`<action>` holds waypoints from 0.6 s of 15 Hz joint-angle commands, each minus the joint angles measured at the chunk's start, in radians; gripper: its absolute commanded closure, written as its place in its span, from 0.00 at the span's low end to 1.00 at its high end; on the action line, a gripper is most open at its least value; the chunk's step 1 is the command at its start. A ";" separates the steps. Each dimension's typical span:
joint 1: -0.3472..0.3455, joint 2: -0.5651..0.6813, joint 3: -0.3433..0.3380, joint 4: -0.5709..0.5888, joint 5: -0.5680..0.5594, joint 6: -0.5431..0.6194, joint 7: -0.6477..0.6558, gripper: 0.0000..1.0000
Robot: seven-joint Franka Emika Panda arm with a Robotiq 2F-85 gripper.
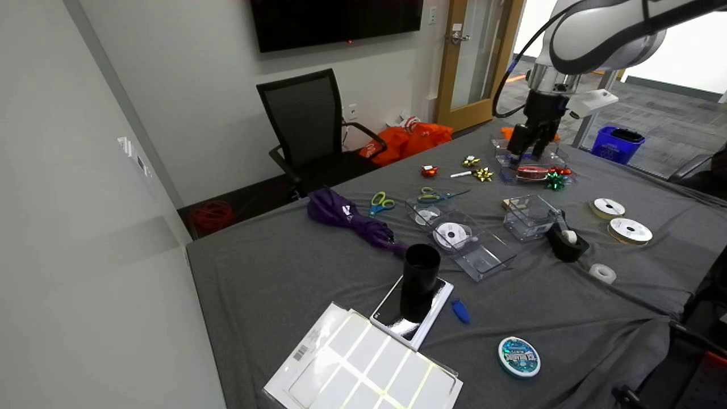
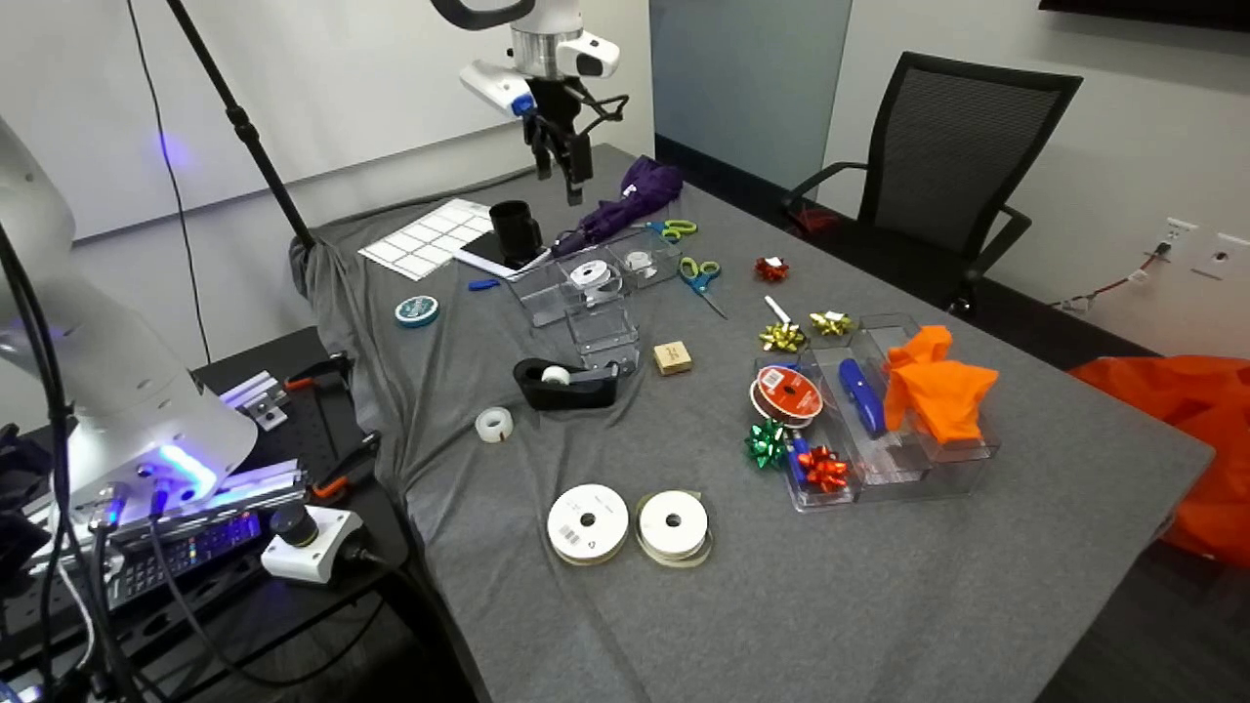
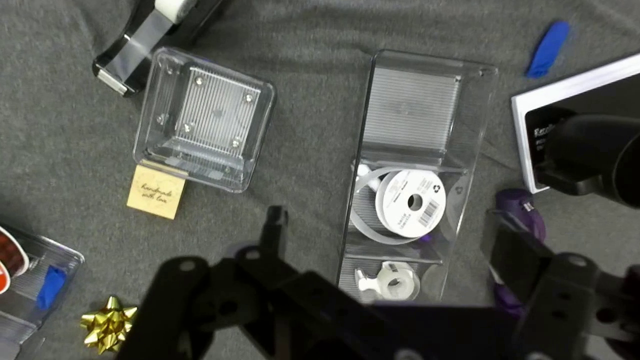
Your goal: Move the empty pen holder to the right forward
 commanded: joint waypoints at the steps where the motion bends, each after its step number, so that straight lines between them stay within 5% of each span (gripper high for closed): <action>1: -0.025 0.012 0.025 0.002 -0.014 0.022 0.005 0.00; 9: -0.035 0.059 0.027 -0.030 -0.002 0.142 0.000 0.00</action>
